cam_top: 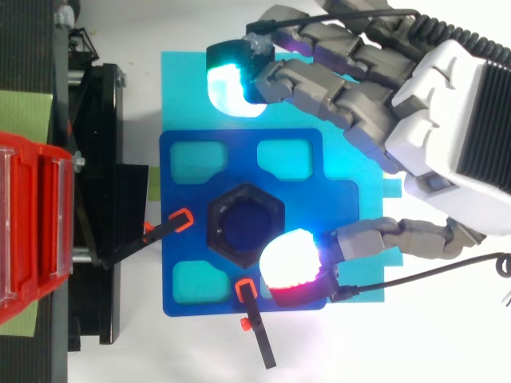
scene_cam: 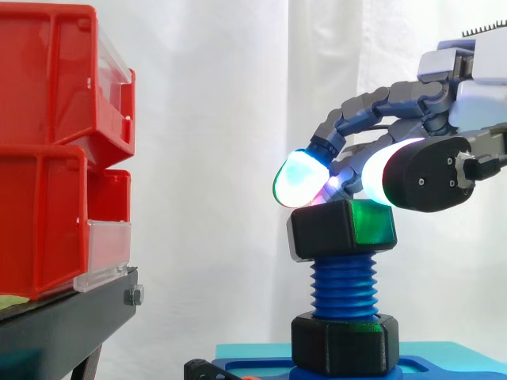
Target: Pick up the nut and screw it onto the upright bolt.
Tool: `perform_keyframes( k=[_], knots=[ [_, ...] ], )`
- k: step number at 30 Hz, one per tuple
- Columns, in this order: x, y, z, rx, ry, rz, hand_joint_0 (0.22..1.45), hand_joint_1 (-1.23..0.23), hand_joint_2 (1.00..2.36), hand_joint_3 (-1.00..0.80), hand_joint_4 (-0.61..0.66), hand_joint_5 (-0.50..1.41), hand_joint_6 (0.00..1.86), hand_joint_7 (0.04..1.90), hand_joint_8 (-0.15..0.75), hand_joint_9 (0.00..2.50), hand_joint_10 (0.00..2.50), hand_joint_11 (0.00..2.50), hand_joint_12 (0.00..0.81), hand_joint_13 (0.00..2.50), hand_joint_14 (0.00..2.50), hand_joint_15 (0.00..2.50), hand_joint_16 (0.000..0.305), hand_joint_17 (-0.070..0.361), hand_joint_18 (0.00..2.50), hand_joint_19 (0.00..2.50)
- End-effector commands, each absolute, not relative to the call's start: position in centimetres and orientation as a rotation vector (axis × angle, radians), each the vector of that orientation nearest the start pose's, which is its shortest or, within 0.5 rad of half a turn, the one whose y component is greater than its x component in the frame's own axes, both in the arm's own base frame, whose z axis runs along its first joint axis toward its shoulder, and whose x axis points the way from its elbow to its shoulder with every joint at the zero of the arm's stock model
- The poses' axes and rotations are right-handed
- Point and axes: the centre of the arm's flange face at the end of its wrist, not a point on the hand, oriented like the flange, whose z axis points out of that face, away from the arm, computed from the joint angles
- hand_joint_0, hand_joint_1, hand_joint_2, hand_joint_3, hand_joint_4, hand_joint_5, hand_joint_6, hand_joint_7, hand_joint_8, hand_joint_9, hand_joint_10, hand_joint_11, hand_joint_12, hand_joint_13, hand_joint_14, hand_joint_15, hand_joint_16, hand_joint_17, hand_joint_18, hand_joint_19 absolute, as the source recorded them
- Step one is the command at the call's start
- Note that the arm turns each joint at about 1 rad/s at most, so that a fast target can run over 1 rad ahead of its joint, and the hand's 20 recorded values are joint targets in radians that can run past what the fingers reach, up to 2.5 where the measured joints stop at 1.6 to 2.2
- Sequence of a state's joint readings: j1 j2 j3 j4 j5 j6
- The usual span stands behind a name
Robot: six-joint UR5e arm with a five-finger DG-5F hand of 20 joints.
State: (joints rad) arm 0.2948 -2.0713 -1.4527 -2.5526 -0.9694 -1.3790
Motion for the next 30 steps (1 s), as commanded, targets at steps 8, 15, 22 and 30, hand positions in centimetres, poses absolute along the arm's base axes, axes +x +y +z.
perform_keyframes(
  k=[8,15,22,30],
  knots=[
    [69.49,1.15,30.86,0.433,1.332,-0.007,0.35,-0.94,1.0,-0.5,0.31,-0.19,0.5,0.91,0.317,0.43,0.0,0.0,0.435,0.32,0.0,0.0,0.058,0.13,0.13,0.0],
    [69.48,1.15,30.84,0.433,1.333,-0.008,0.35,-0.97,1.0,-0.5,0.3,-0.19,0.5,0.9,0.312,0.4,0.0,0.0,0.435,0.31,0.0,0.0,0.058,0.13,0.12,0.0],
    [69.55,1.06,30.93,0.426,1.333,0.0,0.35,-0.97,1.0,-0.5,0.3,-0.2,0.5,0.9,0.309,0.39,0.0,0.0,0.436,0.3,0.0,0.0,0.058,0.131,0.12,0.0],
    [69.56,0.99,30.87,0.414,1.336,0.007,0.36,-0.97,1.0,-0.5,0.29,-0.2,0.5,0.89,0.306,0.38,0.0,0.0,0.436,0.29,0.0,0.0,0.058,0.131,0.11,0.0]
  ],
)
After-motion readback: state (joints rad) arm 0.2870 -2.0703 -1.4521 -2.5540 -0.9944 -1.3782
